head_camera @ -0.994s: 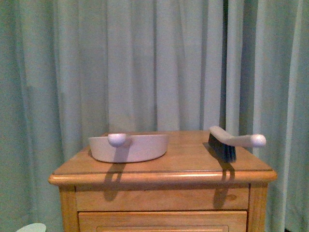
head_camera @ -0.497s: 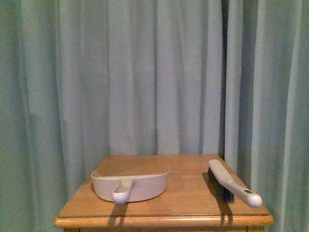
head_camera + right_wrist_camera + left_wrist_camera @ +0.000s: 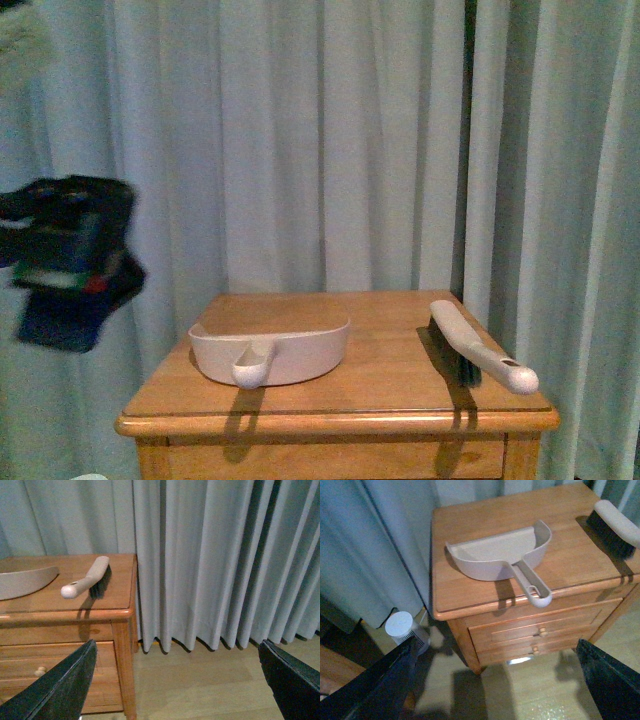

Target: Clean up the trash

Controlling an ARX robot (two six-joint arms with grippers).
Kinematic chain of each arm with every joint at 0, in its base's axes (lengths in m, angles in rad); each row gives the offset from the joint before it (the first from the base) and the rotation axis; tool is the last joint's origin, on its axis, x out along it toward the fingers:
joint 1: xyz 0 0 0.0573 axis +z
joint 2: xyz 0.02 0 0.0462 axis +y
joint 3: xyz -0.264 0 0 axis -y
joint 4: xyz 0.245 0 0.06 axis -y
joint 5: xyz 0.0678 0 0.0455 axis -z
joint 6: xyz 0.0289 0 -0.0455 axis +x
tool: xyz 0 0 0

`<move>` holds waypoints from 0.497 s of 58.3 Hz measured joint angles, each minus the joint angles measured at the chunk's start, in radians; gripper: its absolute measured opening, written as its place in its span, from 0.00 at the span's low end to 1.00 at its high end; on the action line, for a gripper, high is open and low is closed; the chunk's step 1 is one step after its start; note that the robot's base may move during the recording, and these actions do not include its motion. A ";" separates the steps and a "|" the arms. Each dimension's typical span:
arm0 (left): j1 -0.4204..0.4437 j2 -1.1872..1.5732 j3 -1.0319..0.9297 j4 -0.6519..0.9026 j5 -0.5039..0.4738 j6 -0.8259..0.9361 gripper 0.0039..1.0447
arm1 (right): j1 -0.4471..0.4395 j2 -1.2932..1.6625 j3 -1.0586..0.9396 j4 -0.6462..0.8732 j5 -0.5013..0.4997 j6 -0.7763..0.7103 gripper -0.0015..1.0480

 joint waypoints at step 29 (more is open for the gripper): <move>-0.101 0.613 0.603 -0.290 -0.134 -0.176 0.93 | 0.000 0.000 0.000 0.000 0.000 0.000 0.93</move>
